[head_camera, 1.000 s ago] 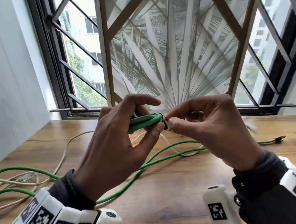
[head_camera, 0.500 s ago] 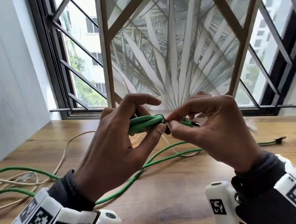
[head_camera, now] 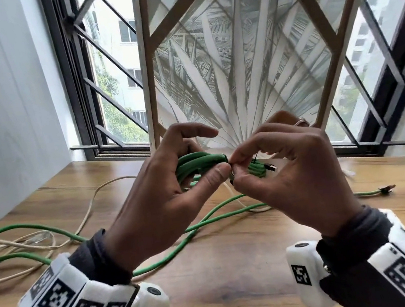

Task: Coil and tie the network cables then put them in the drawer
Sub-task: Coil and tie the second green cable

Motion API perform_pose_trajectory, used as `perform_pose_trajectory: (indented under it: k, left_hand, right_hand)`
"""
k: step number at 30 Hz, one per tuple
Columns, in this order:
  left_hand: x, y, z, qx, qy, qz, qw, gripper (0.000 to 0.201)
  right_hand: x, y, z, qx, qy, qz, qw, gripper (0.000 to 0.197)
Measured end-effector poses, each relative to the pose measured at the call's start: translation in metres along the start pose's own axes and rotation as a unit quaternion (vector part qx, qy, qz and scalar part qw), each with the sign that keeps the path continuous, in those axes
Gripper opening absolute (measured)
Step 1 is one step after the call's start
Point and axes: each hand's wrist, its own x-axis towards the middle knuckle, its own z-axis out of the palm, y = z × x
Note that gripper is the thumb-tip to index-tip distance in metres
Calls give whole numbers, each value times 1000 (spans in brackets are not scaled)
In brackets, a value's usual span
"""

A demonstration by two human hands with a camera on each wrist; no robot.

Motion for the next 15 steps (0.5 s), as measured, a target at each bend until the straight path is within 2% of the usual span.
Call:
perform_pose_trajectory:
  k: [4, 7, 15]
  left_hand:
    - [-1, -1, 0, -20, -6, -17, 1000, 39]
    - [-1, -3, -1, -19, -2, -17, 1000, 34]
    - [1, -8, -3, -47, -11, -36, 998, 31]
  right_hand:
    - [-2, -1, 4, -15, 17, -22, 999, 5]
    - [-1, -3, 7, 9, 27, 11, 1000, 8]
    - [0, 2, 3, 78, -26, 65, 995, 15]
